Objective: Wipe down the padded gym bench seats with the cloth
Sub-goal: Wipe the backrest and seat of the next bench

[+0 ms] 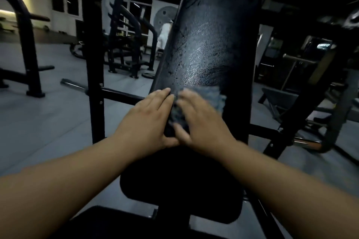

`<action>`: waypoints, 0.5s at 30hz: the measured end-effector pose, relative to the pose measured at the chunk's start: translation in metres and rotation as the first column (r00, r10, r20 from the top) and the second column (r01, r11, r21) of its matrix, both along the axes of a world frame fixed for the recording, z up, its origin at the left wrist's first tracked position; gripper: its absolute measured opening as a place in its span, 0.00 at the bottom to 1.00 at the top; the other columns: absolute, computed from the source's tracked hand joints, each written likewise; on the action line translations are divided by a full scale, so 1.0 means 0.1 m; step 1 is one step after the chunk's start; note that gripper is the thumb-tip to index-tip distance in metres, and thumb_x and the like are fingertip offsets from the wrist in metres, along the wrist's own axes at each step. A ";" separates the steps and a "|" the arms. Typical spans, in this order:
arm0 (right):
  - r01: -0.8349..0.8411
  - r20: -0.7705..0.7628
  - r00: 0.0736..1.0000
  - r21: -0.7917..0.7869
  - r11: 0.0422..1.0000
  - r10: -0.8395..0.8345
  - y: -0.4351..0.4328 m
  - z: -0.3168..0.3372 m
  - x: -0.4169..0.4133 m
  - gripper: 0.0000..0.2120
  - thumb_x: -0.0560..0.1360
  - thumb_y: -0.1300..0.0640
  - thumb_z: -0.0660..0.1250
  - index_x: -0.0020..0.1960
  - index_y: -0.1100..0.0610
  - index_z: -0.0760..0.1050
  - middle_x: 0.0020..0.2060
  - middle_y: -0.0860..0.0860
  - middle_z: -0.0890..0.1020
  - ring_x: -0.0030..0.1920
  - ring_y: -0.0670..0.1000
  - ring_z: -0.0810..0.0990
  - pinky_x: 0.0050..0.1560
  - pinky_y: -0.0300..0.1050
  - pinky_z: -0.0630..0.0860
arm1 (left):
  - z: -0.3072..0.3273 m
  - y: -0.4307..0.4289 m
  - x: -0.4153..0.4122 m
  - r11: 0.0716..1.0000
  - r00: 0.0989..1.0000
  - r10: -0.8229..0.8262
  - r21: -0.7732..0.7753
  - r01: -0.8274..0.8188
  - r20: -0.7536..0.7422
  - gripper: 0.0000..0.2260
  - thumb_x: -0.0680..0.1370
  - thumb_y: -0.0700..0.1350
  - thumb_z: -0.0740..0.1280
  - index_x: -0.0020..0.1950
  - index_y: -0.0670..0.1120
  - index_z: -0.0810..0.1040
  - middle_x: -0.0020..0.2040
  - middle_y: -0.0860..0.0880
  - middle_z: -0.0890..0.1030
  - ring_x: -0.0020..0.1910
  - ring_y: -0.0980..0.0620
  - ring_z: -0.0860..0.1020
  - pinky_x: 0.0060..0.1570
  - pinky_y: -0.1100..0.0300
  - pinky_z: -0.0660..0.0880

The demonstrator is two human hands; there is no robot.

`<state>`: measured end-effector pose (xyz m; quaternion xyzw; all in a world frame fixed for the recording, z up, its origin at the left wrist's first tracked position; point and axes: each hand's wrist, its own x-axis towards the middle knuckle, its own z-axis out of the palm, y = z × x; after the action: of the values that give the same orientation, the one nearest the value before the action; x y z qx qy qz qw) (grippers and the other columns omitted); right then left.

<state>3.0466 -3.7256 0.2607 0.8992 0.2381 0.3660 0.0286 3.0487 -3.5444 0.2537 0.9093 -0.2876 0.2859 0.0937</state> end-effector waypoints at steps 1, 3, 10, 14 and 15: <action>-0.018 -0.007 1.000 -0.112 0.994 0.017 -0.11 -0.11 -0.14 0.27 0.76 0.44 0.60 0.68 0.61 0.74 0.71 0.58 0.73 0.73 0.58 0.68 0.74 0.55 0.63 | -0.02 0.03 -0.02 0.999 0.999 0.002 0.035 -0.004 0.032 0.51 0.66 0.75 0.60 0.79 0.41 0.60 0.80 0.43 0.58 0.79 0.44 0.58 0.74 0.56 0.50; 0.068 0.056 0.997 -0.218 0.974 -0.057 -0.42 -0.11 -0.24 0.29 0.79 0.41 0.57 0.73 0.56 0.72 0.74 0.54 0.70 0.76 0.58 0.65 0.75 0.58 0.58 | -0.05 0.07 -0.04 0.991 0.999 -0.008 0.134 0.001 0.053 0.55 0.65 0.78 0.54 0.80 0.41 0.58 0.80 0.42 0.57 0.79 0.43 0.56 0.73 0.56 0.47; 0.337 0.025 0.940 0.071 0.939 -0.339 0.26 0.47 0.49 0.32 0.82 0.38 0.49 0.80 0.54 0.58 0.80 0.53 0.57 0.80 0.58 0.51 0.79 0.56 0.46 | -0.01 0.35 0.14 1.000 0.999 0.001 -0.009 -0.002 -0.052 0.59 0.63 0.79 0.58 0.81 0.43 0.48 0.82 0.46 0.47 0.80 0.49 0.49 0.75 0.59 0.46; 0.039 -0.004 0.999 -0.288 0.957 -0.042 0.07 0.00 0.03 0.31 0.79 0.40 0.53 0.76 0.56 0.66 0.77 0.55 0.65 0.78 0.59 0.61 0.77 0.57 0.56 | -0.10 0.31 0.05 1.000 0.997 0.015 0.025 -0.013 -0.079 0.57 0.66 0.77 0.60 0.81 0.42 0.45 0.82 0.44 0.44 0.80 0.49 0.47 0.71 0.63 0.40; 0.014 0.000 1.000 -0.339 0.941 -0.015 -0.07 0.05 0.00 0.31 0.79 0.41 0.54 0.76 0.57 0.67 0.77 0.55 0.66 0.77 0.59 0.62 0.76 0.57 0.58 | -0.10 0.30 0.03 0.999 0.997 0.015 0.039 -0.012 -0.081 0.57 0.67 0.77 0.60 0.81 0.42 0.44 0.82 0.44 0.42 0.80 0.49 0.46 0.70 0.64 0.39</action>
<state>3.0469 -3.7326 0.2653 0.8830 0.2909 0.3183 0.1852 3.0521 -3.5148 0.2439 0.9237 -0.2829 0.2439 0.0858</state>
